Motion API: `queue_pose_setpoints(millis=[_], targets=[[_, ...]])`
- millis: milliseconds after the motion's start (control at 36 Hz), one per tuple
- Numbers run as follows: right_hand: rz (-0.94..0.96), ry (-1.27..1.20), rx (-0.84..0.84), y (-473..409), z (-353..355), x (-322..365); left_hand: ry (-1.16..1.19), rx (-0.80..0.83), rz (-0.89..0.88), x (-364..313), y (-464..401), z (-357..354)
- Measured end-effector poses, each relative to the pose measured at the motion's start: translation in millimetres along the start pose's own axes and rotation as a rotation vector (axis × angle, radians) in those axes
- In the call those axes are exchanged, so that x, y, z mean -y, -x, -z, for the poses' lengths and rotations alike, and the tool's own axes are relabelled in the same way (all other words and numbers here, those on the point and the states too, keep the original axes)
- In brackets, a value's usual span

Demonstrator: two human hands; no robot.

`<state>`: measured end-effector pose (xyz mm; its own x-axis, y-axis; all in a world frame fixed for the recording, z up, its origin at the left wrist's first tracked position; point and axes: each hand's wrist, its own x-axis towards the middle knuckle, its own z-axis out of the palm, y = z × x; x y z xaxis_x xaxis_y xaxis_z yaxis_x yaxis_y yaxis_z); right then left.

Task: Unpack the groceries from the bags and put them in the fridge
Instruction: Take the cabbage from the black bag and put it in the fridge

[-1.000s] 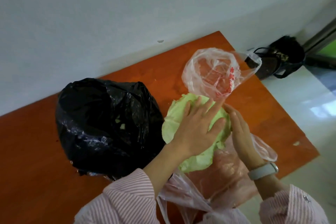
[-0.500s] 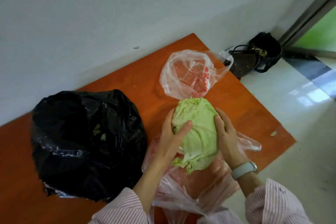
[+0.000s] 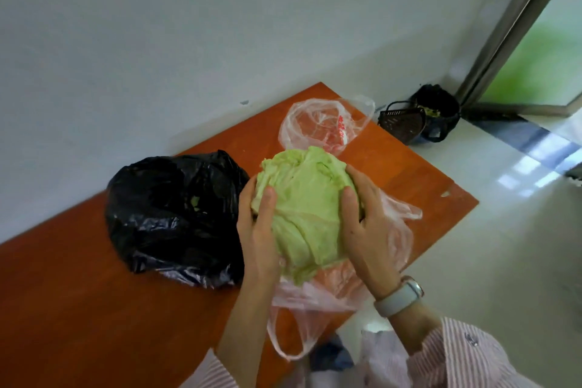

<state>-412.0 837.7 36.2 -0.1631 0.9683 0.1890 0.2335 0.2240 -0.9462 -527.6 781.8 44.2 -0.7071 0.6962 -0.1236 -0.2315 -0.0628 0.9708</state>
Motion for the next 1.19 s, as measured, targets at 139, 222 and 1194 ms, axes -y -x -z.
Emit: queue_pose_setpoints(millis=[139, 222, 1194], targets=[[-0.011, -0.033, -0.054, 78.1, 31.6, 2.2, -0.019, -0.045, -0.014, 13.6, 86.0, 21.3], [-0.106, -0.045, -0.102, 117.9, 63.6, -8.5, -0.089, -0.033, 0.038, 28.1, 128.5, 14.7], [-0.196, 0.431, -1.404, 293.7, 842.6, -77.7, 0.007, 1.410, 0.225, 121.4, 674.1, -625.8]])
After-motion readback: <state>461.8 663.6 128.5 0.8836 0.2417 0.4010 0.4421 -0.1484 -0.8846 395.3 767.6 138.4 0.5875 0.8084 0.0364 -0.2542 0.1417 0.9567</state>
